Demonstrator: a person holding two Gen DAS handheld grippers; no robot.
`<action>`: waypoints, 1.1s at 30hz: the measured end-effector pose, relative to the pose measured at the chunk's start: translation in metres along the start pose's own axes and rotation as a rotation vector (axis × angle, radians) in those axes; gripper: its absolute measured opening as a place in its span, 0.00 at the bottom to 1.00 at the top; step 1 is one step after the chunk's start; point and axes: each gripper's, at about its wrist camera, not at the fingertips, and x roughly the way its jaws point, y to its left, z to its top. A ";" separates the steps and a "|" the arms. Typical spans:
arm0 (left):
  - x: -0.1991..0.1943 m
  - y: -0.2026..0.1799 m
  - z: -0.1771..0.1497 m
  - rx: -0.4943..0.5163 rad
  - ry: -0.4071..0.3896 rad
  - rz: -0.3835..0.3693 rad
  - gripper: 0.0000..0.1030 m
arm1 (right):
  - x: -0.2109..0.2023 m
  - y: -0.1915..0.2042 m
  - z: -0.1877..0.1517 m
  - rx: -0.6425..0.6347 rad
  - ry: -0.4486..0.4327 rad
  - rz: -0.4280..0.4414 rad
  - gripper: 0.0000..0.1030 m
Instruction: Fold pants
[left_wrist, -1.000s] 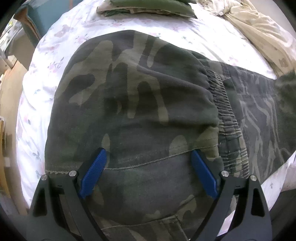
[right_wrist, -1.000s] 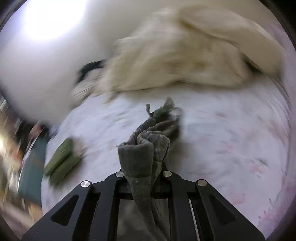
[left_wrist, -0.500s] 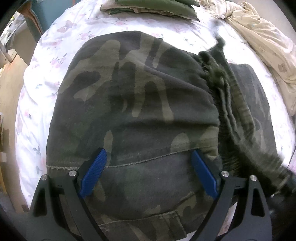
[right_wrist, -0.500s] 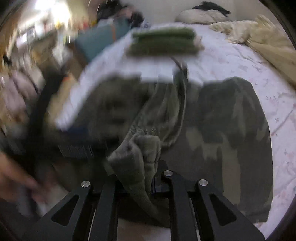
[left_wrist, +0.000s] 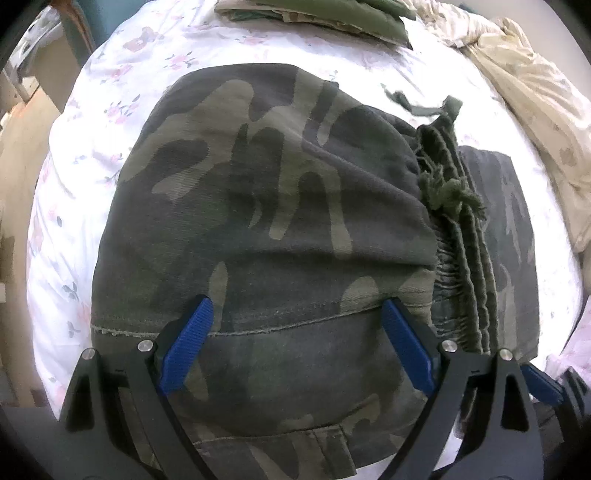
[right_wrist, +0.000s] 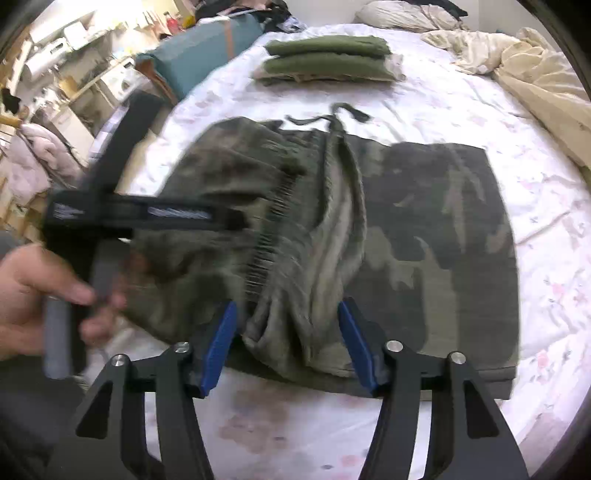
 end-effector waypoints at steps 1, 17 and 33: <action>0.000 -0.001 -0.001 0.006 -0.002 0.007 0.88 | -0.003 0.002 0.000 0.005 -0.010 0.041 0.59; -0.002 -0.005 0.010 -0.005 -0.013 -0.003 0.88 | 0.043 -0.045 -0.006 0.367 0.087 0.134 0.08; 0.002 -0.113 0.129 0.162 -0.055 0.054 0.87 | -0.007 -0.091 -0.024 0.674 -0.099 0.263 0.09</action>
